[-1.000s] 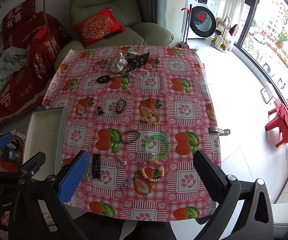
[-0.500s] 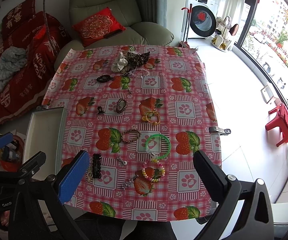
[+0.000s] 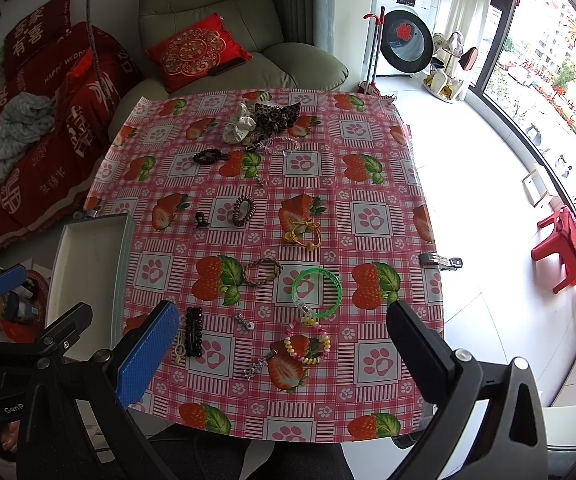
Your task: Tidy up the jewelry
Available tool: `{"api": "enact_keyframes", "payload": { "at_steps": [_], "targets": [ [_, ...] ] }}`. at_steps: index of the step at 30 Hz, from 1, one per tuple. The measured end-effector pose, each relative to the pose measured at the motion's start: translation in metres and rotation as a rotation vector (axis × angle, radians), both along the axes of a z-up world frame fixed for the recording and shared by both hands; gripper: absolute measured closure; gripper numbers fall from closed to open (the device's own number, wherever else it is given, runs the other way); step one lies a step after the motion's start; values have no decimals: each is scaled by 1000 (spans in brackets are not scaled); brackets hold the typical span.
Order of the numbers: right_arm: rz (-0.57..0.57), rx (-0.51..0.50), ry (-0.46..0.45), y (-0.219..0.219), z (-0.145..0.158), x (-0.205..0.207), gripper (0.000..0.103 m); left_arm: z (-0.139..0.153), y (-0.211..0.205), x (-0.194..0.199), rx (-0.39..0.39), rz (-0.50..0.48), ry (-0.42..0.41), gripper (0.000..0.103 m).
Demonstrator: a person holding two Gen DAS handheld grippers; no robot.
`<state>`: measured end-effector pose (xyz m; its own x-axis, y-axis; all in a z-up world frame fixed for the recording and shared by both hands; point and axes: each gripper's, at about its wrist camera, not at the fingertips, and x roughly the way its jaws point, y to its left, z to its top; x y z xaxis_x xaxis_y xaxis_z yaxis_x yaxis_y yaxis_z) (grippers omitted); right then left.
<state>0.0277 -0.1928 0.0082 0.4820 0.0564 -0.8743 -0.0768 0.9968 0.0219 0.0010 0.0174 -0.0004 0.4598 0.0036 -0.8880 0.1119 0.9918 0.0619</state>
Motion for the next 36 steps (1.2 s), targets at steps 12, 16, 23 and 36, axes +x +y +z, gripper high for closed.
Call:
{"api": "enact_keyframes", "payload": {
  "at_steps": [12, 16, 23, 36],
  "targets": [
    [0, 0, 1, 0, 0, 1, 0, -2, 1, 0, 1, 1, 4, 0],
    [0, -1, 2, 0, 0, 1, 0, -2, 1, 0, 1, 0, 4, 0],
    [-3, -3, 17, 2, -9, -1, 0, -9, 4, 2, 2, 8, 13, 0],
    [-146, 54, 150, -2, -52, 17, 0, -55, 24, 40, -10, -66, 113, 0]
  ]
}}
